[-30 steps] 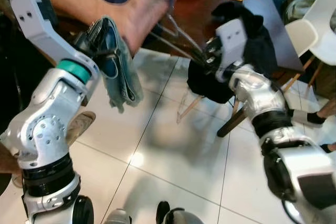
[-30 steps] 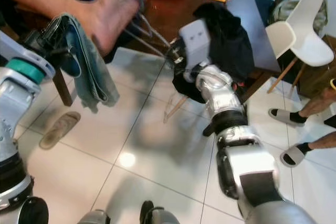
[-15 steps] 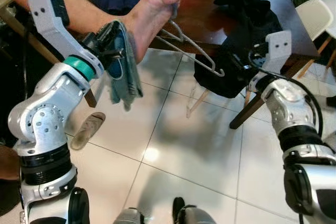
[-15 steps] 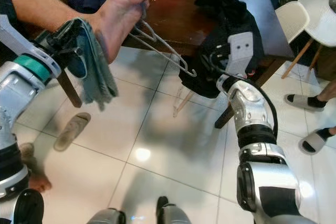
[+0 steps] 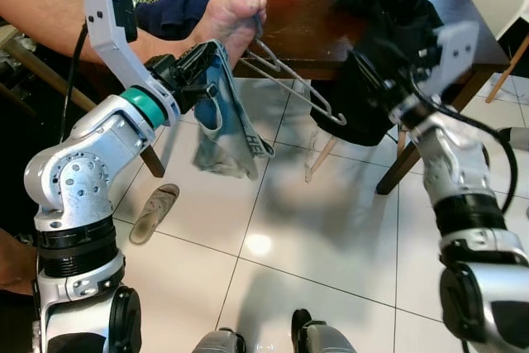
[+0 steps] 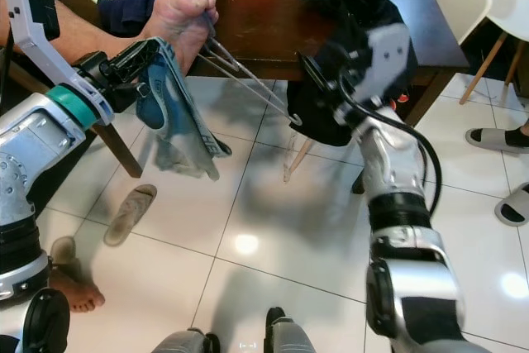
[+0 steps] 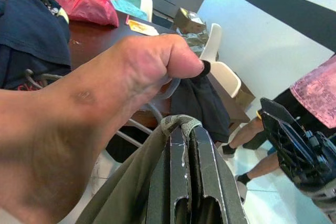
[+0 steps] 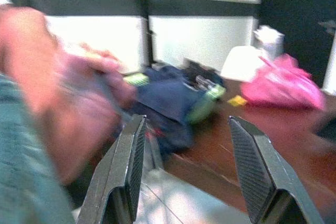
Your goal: Hang hanger
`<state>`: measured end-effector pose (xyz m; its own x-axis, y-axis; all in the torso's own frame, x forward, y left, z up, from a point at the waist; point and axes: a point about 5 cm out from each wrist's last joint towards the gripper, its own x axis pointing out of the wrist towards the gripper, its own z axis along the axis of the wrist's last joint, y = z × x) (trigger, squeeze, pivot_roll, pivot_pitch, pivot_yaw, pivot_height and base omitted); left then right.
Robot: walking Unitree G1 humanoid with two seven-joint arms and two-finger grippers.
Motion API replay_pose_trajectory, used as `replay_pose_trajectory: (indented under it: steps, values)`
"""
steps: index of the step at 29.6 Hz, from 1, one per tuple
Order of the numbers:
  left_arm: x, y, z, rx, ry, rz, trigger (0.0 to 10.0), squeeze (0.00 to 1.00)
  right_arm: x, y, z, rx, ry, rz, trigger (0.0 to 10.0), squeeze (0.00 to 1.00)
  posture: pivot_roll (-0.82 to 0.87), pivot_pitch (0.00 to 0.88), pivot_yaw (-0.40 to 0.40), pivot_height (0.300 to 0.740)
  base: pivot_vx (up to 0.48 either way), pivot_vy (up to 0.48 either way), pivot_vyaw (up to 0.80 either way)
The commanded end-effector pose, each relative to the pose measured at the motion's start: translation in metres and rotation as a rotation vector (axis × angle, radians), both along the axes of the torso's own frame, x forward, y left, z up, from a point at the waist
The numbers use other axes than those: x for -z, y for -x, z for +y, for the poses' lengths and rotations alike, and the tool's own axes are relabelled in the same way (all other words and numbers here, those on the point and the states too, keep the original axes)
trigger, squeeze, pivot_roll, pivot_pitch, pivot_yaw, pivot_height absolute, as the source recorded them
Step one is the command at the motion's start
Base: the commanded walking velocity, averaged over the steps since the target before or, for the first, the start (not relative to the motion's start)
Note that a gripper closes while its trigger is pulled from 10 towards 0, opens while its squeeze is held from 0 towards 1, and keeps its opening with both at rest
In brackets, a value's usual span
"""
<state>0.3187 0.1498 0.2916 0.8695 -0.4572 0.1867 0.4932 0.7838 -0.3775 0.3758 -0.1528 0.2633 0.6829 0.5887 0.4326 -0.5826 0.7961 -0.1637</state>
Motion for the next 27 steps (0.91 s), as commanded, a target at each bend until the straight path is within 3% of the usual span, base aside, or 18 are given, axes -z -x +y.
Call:
replay_pose_trajectory:
  steps: [1,5,7,11,12,17,27]
  values:
    - [-0.005,0.002,0.003,-0.005,0.009,-0.021,10.0,0.0,0.001,0.001,0.013,-0.048,0.053,-0.012,10.0,0.0,0.16,0.082,0.081,0.74,0.0,0.0,0.0]
    - [-0.011,0.002,0.008,-0.016,0.007,-0.037,10.0,0.0,0.01,0.0,0.041,-0.108,0.16,-0.006,10.0,0.0,0.18,0.077,0.067,0.74,0.0,0.0,0.0]
    - [-0.015,0.003,0.012,-0.029,0.005,-0.053,10.0,0.0,0.021,-0.006,0.055,-0.08,0.236,0.038,10.0,0.0,0.19,0.075,0.059,0.74,0.0,0.0,0.0]
    - [-0.018,0.003,0.014,-0.039,0.009,-0.062,10.0,0.0,0.027,-0.012,0.058,-0.041,0.249,0.089,10.0,0.0,0.2,0.078,0.054,0.74,0.0,0.0,0.0]
    - [-0.019,0.005,0.014,-0.04,0.008,-0.067,10.0,0.0,0.027,-0.016,0.057,0.016,0.236,0.112,10.0,0.0,0.2,0.078,0.051,0.74,0.0,0.0,0.0]
    - [-0.017,0.006,0.016,-0.049,0.006,-0.063,10.0,0.0,0.02,-0.022,0.051,0.122,0.205,0.114,10.0,0.0,0.2,0.077,0.052,0.74,0.0,0.0,0.0]
    - [-0.018,0.006,0.016,-0.057,0.006,-0.063,10.0,0.0,0.024,-0.025,0.052,0.15,0.24,0.12,10.0,0.0,0.2,0.083,0.049,0.74,0.0,0.0,0.0]
